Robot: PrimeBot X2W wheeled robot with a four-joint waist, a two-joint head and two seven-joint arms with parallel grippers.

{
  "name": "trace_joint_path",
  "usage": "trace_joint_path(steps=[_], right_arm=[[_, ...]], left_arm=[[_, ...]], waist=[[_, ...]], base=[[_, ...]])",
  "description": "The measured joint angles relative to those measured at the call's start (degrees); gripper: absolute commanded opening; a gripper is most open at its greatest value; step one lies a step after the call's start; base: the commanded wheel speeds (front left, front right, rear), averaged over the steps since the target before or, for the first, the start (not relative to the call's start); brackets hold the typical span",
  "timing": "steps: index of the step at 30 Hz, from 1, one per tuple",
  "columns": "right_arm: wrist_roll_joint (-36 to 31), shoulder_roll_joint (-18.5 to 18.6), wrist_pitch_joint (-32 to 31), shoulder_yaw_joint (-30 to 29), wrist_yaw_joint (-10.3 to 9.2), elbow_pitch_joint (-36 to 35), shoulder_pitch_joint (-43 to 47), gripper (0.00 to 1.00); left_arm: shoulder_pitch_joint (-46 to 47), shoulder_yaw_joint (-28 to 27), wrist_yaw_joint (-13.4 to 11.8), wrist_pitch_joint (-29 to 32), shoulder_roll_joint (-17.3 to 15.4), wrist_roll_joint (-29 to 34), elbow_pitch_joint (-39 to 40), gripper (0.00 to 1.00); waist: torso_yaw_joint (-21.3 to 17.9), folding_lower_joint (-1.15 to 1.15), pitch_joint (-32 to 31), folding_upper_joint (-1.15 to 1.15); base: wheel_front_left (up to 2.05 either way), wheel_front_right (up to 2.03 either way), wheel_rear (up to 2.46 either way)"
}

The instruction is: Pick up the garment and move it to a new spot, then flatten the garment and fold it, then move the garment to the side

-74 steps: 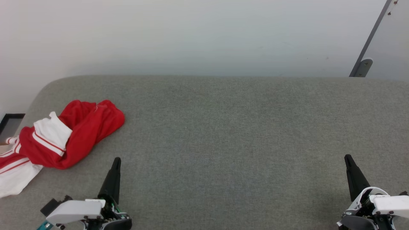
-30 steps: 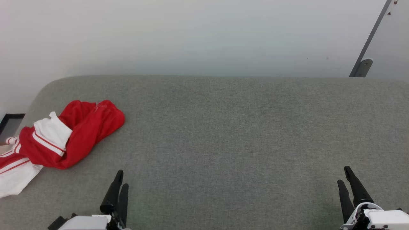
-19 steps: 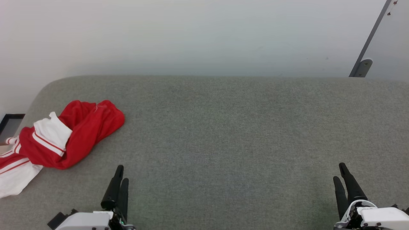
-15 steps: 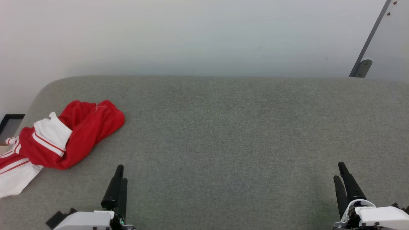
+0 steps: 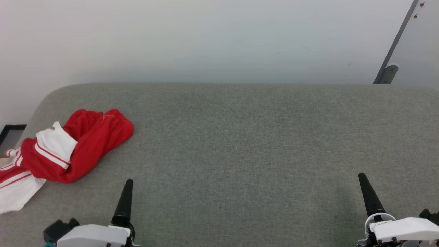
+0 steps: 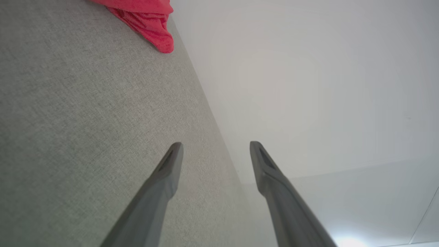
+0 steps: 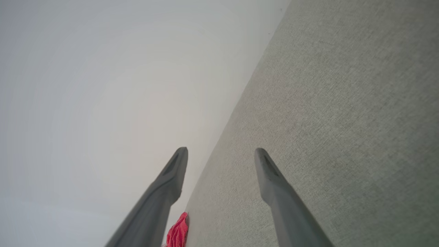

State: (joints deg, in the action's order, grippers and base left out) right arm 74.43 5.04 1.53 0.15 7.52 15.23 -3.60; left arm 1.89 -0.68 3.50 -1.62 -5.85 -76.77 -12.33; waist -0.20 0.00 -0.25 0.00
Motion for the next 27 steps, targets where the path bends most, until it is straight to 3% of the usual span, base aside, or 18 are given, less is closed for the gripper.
trace_joint_path(steps=[14, 27], right_arm=[[-21.0, 1.2, 2.6, 0.2, 0.00, 1.5, -0.9, 1.00], [-32.3, 1.6, 5.0, -0.1, 0.00, 2.4, -1.4, 1.00]], left_arm=[[-0.8, 0.4, -0.9, -2.6, -1.6, 17.6, 0.5, 1.00], [-1.2, -1.6, 1.6, -5.0, -1.1, 28.7, 0.7, 1.00]], waist=[[-0.1, 0.00, -0.3, 0.00], [-0.1, 0.00, -0.3, 0.00]], base=[[0.00, 0.00, 0.00], [0.00, 0.00, 0.00]])
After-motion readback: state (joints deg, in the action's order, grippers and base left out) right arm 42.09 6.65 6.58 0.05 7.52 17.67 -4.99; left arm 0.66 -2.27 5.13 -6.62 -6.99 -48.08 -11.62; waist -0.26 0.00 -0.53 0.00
